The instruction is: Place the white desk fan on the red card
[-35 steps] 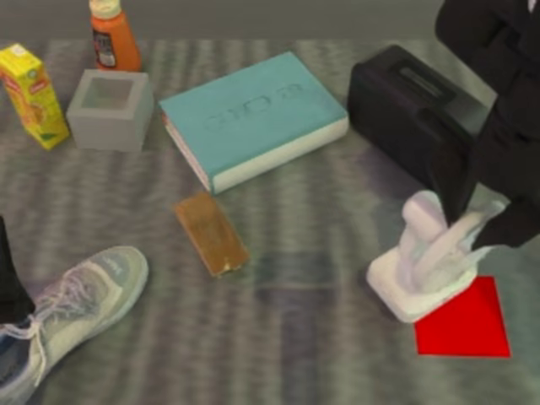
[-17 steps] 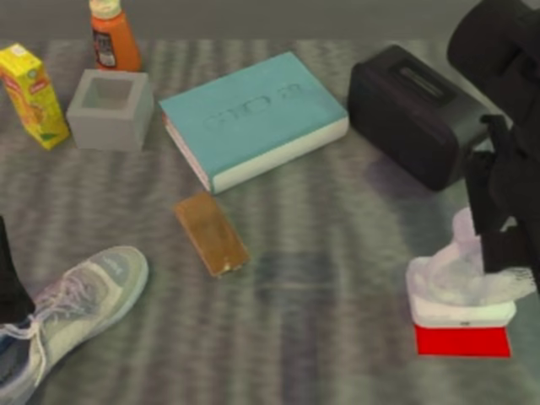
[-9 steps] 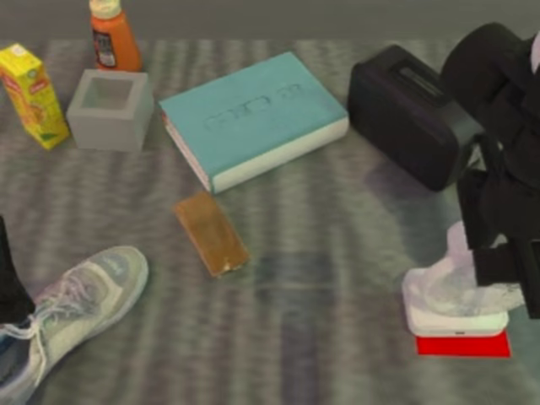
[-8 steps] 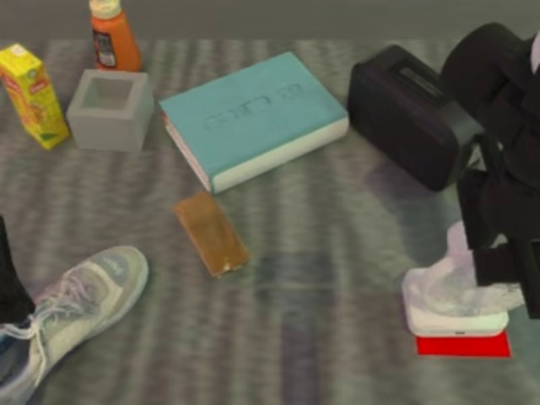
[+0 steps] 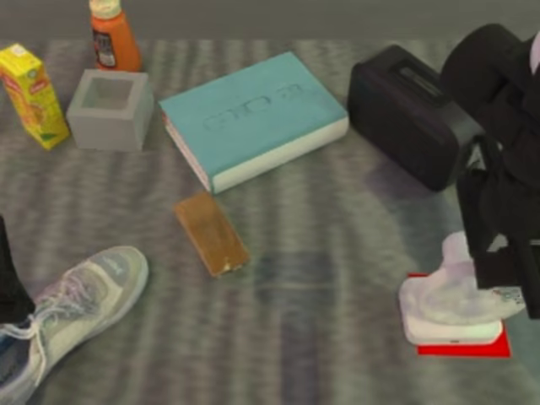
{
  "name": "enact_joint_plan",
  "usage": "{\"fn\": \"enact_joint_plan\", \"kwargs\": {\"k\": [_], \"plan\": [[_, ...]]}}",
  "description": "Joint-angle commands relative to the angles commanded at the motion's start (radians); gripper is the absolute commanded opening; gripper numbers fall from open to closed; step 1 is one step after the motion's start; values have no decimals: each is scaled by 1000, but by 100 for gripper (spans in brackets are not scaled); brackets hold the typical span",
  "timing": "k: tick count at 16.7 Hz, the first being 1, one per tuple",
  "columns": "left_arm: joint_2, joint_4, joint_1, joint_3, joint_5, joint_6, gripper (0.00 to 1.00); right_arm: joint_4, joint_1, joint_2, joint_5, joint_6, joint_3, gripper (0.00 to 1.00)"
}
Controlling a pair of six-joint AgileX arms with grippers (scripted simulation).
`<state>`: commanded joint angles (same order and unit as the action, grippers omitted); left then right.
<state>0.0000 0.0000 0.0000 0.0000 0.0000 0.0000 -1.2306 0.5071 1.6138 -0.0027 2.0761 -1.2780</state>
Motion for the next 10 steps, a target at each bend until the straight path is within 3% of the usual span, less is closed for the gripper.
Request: {"fn": "enact_joint_plan", "kwargs": {"k": [5, 10], "plan": [[0, 0, 0, 0, 0, 0, 100, 0, 0, 0, 0, 0, 0, 98], [0, 0, 0, 0, 0, 0, 100, 0, 0, 0, 0, 0, 0, 100]]}}
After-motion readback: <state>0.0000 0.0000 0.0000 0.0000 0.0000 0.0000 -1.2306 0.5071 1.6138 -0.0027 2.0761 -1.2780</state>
